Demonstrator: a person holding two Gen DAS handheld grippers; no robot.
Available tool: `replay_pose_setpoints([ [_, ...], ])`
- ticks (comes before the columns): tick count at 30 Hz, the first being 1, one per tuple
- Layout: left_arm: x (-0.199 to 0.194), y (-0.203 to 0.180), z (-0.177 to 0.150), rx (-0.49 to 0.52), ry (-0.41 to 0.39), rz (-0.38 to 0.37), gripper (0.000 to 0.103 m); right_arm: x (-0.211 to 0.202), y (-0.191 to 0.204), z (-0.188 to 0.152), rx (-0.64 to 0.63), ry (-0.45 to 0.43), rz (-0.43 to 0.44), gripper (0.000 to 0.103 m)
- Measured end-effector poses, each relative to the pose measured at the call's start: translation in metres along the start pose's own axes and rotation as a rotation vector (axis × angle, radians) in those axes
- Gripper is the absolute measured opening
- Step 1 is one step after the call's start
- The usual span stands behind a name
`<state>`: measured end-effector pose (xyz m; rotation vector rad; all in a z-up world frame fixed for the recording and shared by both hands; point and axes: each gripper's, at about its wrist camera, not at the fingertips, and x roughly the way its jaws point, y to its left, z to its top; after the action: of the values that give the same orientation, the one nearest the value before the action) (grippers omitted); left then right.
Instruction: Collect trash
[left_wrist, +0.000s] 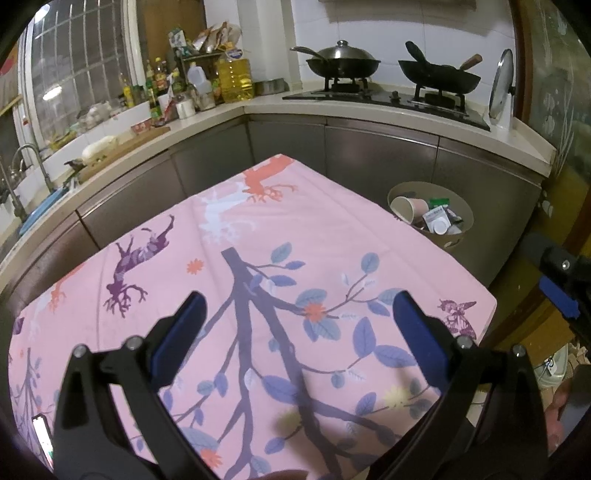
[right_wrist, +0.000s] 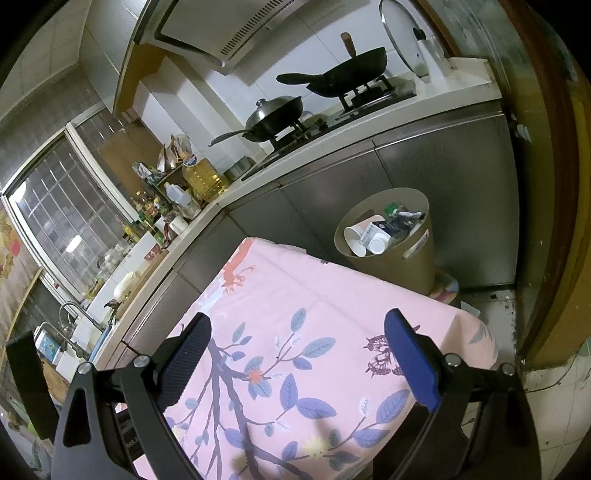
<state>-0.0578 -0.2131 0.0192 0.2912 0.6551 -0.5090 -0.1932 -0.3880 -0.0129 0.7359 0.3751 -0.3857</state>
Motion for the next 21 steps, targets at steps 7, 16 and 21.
replay_pose_setpoints([
  [7,0.005,-0.003,-0.001,0.006,0.013,-0.003,0.097,0.004,-0.005,-0.002,0.006,0.011,-0.001,0.091],
  [16,0.012,-0.010,-0.004,0.021,0.034,-0.006,0.097,0.008,-0.013,-0.003,0.026,0.025,-0.005,0.091],
  [21,0.014,-0.015,-0.003,0.035,0.040,-0.005,0.097,0.010,-0.015,-0.002,0.033,0.030,-0.005,0.091],
])
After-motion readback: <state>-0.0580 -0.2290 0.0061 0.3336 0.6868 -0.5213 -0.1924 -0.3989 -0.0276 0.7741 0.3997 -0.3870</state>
